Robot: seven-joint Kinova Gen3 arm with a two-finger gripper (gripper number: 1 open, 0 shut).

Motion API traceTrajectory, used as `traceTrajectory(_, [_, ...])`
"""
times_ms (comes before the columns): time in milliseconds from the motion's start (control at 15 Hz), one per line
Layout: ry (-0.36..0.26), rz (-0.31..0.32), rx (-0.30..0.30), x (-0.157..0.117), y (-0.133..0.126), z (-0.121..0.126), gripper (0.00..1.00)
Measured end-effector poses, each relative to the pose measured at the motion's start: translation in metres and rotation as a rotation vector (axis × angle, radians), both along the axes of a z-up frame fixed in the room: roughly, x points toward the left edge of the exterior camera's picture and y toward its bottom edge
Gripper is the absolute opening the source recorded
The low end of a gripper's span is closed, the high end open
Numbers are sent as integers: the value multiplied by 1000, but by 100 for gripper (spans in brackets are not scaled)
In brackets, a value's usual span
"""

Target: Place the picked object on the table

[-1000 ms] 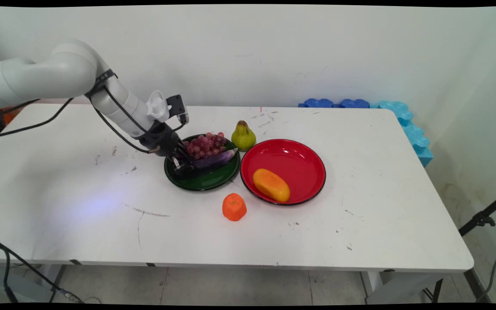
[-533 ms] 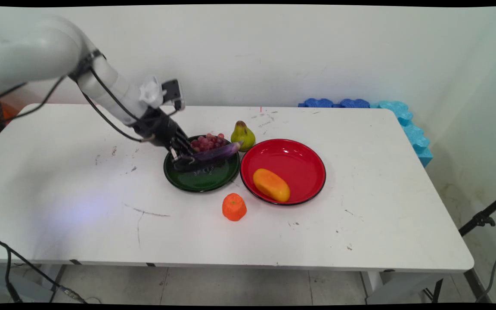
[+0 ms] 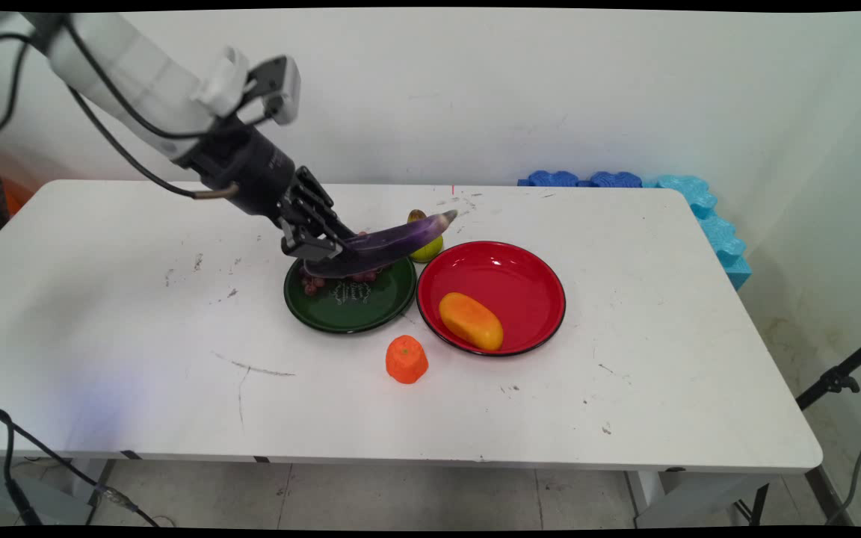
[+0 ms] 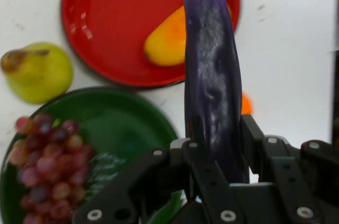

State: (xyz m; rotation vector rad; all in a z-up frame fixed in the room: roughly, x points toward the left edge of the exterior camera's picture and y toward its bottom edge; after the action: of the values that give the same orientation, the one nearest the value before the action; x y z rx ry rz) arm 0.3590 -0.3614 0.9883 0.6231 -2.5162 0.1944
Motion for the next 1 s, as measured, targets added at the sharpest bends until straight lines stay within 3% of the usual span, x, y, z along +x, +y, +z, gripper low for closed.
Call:
traceTrajectory(200, [22,-19,9,-10,20,16,0])
traceTrajectory(467, [19,-53,15,-19,41,17,0])
traceTrajectory(667, [7,-86,17,-23,54,5,0])
traceTrajectory(1000, [-29,-130,18,-28,67,-38,0])
